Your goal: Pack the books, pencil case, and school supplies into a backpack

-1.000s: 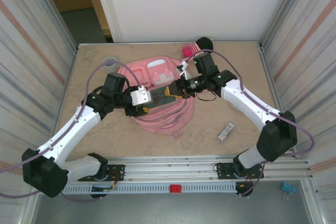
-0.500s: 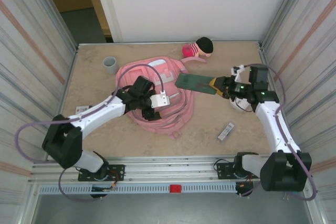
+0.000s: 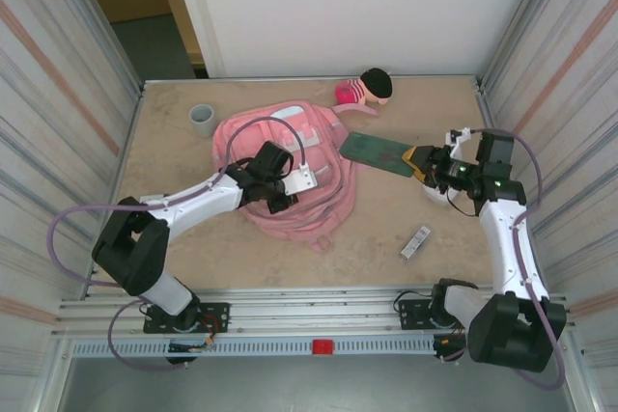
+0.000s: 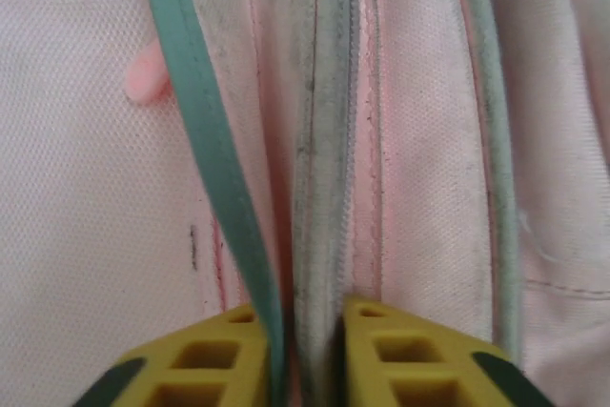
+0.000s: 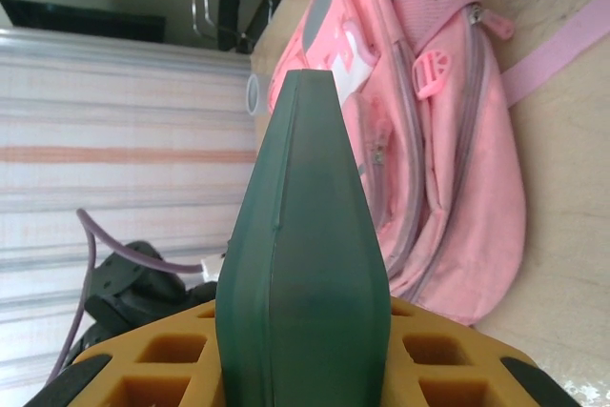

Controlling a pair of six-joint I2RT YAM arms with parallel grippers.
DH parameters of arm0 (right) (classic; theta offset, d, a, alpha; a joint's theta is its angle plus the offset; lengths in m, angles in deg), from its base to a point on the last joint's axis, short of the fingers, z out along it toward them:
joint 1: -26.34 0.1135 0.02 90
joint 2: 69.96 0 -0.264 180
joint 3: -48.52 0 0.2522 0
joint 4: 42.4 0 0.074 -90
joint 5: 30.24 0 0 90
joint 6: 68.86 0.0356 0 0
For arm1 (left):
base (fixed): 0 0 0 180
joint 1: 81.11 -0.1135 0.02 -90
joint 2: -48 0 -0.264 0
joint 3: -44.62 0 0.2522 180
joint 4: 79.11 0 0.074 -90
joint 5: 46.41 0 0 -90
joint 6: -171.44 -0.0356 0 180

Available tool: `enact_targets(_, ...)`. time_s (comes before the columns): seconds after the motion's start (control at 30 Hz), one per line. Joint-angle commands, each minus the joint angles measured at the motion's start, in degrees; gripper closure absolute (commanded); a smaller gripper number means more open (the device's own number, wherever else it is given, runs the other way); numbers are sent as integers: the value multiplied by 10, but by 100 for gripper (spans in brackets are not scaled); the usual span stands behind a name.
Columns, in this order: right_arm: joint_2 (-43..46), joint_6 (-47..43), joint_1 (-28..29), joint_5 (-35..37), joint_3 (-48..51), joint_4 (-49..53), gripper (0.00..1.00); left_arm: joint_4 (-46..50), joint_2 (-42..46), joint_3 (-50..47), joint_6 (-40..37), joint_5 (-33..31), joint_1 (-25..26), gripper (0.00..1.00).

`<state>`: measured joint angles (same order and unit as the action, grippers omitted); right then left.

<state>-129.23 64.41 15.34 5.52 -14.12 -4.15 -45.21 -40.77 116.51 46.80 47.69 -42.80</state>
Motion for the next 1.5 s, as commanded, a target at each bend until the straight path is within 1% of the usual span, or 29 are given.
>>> enact_targets(0.0,34,18,-38,-8,21,0,83,-6,58,48,63,-10,-6,93)
enact_targets(0.1,55,26,-50,-12,34,3,83,6,87,81,110,20,-16,96)
enact_targets(0.17,68,33,-40,-13,42,3,83,6,94,100,139,41,-26,97)
enact_targets(0.23,77,44,-18,-12,53,-3,83,7,97,121,166,59,-37,98)
enact_targets(0.33,83,73,47,-3,72,-35,83,6,95,148,197,89,-50,98)
enact_targets(0.5,57,147,192,71,102,-147,83,0,92,168,212,112,-58,98)
enact_targets(0.57,32,182,242,113,112,-208,85,-7,93,168,224,123,-62,98)
enact_targets(0.73,-47,288,326,224,134,-381,84,-25,103,163,253,142,-66,98)
enact_targets(0.97,-166,382,441,397,140,-587,87,-53,114,160,287,146,-69,98)
enact_targets(1.03,-193,394,467,437,129,-611,87,-58,115,158,293,145,-71,98)
enact_targets(1.13,-235,411,508,499,107,-613,87,-70,114,156,302,147,-73,98)
enact_targets(1.23,-277,436,540,541,84,-615,85,-84,114,153,310,150,-74,98)
enact_targets(1.47,-375,464,579,579,14,-619,82,-96,116,150,321,155,-75,98)
